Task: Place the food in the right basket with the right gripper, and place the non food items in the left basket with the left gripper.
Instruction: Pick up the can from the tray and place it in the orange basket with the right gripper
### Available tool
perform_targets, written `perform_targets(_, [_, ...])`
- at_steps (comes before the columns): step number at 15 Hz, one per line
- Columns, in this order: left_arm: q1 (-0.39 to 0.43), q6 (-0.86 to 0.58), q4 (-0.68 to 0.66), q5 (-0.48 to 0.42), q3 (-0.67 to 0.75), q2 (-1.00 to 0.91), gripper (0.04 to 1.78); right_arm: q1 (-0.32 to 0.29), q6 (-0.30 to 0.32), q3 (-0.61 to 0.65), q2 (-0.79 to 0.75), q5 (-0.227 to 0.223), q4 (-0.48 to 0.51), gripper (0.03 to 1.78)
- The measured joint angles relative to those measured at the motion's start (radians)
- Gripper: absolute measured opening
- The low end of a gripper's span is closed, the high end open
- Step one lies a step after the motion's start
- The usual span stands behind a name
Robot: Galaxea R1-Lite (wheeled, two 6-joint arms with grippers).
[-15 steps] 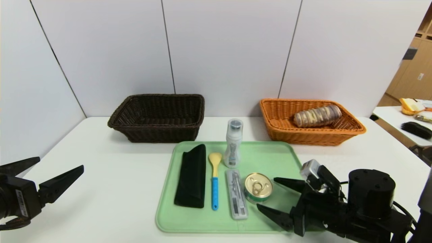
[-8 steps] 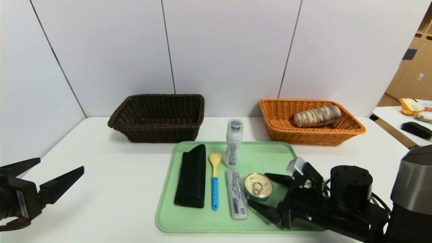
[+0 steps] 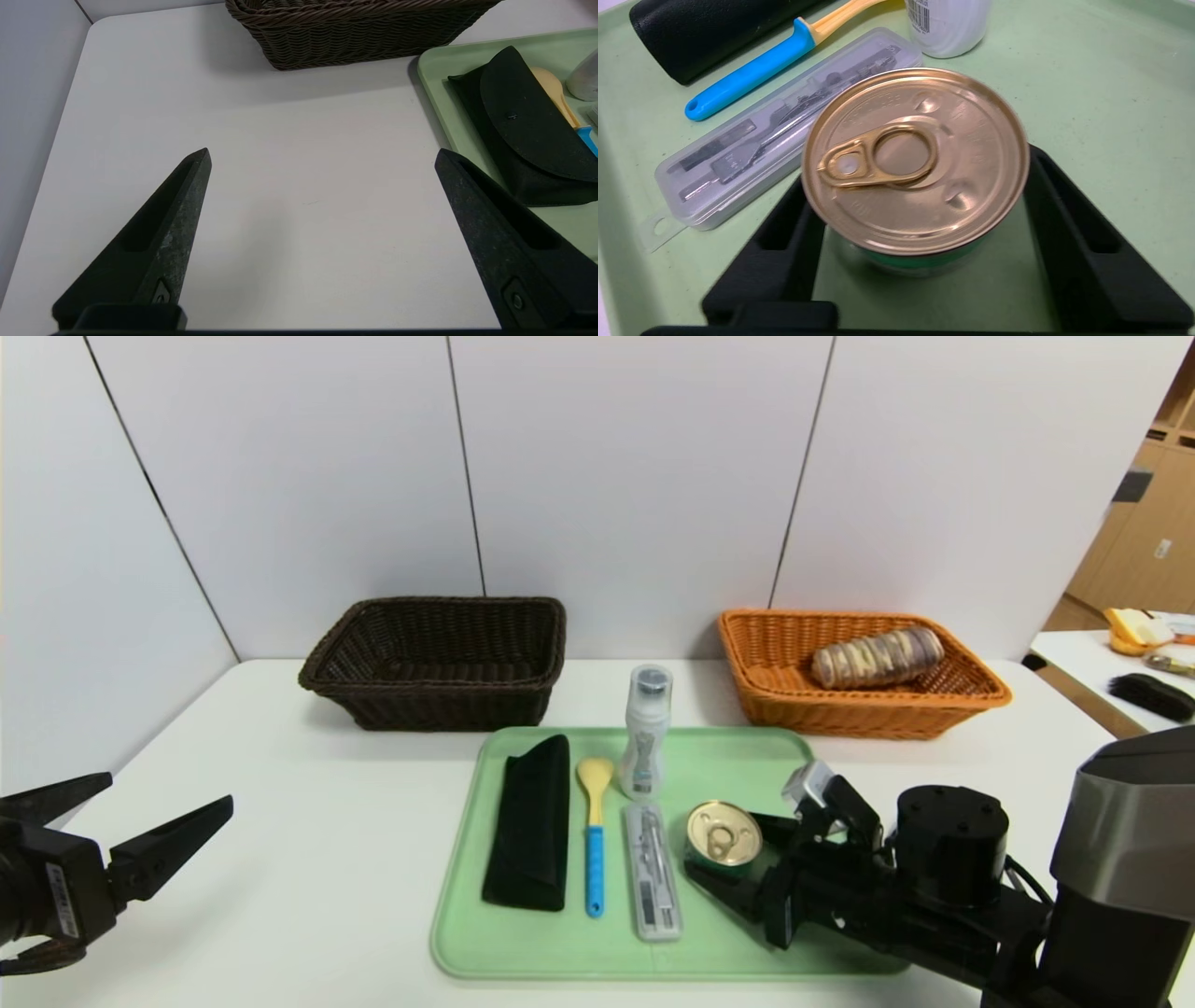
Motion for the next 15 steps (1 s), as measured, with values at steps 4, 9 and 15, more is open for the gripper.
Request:
perform_targets(4, [0.0, 0.0, 0.0, 0.0, 0.0, -0.001, 1.69, 0.0, 0.001, 0.006, 0.002, 0.0, 0.004, 1.0])
perform_targets(9, [0.0, 0.0, 0.0, 0.0, 0.002, -0.002, 1.69, 0.001, 0.001, 0.013, -0.003, 0.0, 0.007, 0.99])
perform_targets(15, [0.0, 0.002, 0.0, 0.001, 0.005, -0.003, 1.69, -0.019, 0.004, -0.036, -0.158, -0.049, 0.018, 0.98])
